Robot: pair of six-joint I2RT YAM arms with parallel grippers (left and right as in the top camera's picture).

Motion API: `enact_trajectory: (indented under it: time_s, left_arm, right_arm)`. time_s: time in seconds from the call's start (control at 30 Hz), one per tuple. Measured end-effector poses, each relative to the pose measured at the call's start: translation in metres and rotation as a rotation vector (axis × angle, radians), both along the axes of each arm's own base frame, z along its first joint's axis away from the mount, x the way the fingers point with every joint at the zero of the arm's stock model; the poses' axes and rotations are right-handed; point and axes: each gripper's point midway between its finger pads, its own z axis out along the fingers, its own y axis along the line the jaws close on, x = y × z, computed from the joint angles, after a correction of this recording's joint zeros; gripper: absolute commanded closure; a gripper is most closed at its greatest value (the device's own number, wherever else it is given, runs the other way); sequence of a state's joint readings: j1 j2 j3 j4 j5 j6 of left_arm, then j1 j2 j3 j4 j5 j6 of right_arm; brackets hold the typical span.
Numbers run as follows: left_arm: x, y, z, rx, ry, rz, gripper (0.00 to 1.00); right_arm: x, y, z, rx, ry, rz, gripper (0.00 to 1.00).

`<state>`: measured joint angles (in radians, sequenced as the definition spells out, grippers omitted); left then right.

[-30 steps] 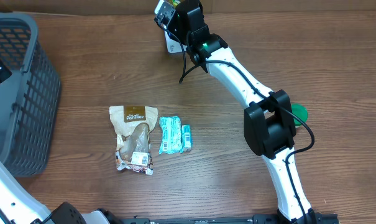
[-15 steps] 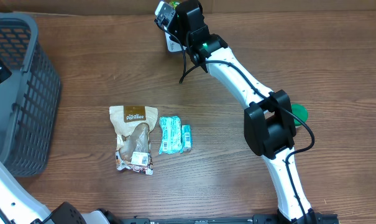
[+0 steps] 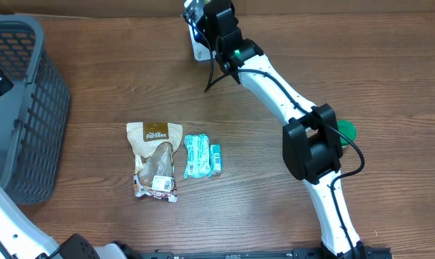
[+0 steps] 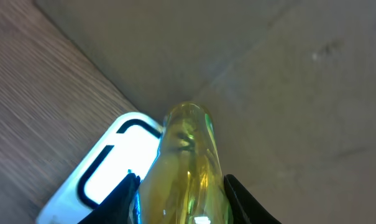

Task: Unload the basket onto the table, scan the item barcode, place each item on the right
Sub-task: 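Hold the yellow bottle's label facing the white scanner, then move the yellow bottle right and set it upright on the table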

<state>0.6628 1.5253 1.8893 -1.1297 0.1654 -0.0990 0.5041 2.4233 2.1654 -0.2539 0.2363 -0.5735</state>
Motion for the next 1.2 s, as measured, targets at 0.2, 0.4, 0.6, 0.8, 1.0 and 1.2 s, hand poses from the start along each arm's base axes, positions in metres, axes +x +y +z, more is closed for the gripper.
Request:
enact_trajectory:
  time_s: [0.2,0.4,0.6,0.8,1.0,1.2]
  left_arm:
    - [0.0,0.0,0.0,0.0,0.0,0.0,0.0]
    - [0.0,0.0,0.0,0.0,0.0,0.0,0.0]
    - [0.0,0.0,0.0,0.0,0.0,0.0,0.0]
    - [0.0,0.0,0.0,0.0,0.0,0.0,0.01]
    - [0.0,0.0,0.0,0.001,0.0,0.0,0.0]
    - [0.0,0.0,0.0,0.001,0.0,0.0,0.0]
  right_arm:
    - [-0.032,-0.02,0.047,0.162,0.117,-0.112,0.96]
    - [-0.093,-0.094,0.128,0.323,0.239,-0.304,0.88]
    - [-0.142,-0.195,0.112,0.343,0.469,-0.598,0.91]
    - [-0.178,-0.258,0.042,0.329,0.769,-0.843,0.91]
    - [-0.199,-0.305,0.003,0.38,0.897,-1.041,0.91]
    - [-0.212,-0.343,-0.031,0.404,0.951,-1.164,0.87]
